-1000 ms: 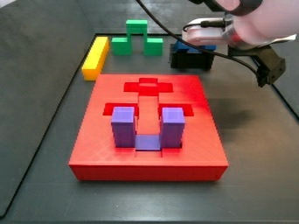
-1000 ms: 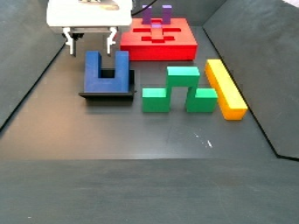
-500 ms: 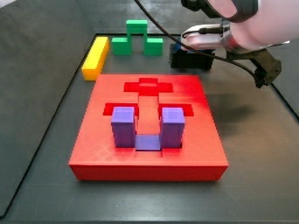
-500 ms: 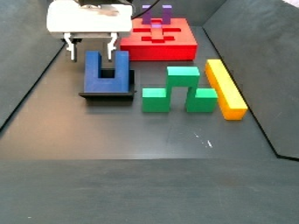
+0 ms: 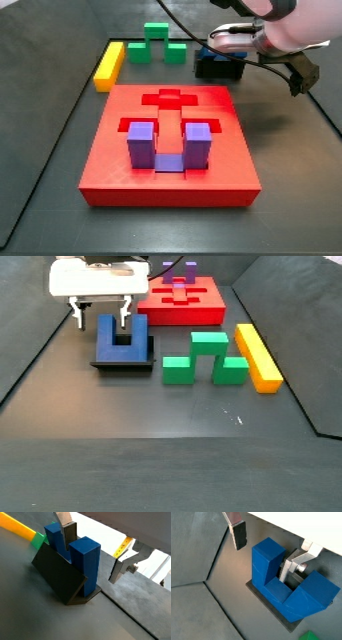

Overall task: Pick up the blue object. Move up. Place the blue object on the fixture. Regrasp the blue object. Move to above the board. Insert the blue object.
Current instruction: Regrasp the blue object.

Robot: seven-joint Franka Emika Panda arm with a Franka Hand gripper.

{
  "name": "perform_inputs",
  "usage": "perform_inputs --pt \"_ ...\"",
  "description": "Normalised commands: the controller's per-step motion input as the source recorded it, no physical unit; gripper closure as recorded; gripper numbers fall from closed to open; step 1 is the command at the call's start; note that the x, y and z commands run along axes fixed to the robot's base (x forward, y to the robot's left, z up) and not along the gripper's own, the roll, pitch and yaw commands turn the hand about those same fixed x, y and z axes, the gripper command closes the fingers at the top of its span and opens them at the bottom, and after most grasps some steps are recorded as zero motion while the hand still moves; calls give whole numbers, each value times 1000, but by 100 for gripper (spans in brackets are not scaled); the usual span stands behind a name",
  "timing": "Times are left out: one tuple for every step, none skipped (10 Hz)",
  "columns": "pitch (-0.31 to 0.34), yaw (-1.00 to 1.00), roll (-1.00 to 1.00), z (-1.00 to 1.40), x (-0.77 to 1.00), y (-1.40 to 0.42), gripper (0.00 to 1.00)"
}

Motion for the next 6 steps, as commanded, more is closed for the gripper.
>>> perform_inputs --pt "74 0 0 -40 0 0 0" --pt "69 0 0 -34 0 0 0" --pt "54 0 0 -89 0 0 0" --pt "49 0 0 -174 0 0 0" --pt "54 0 0 -131 0 0 0" --pt "100 0 0 0 0 0 0"
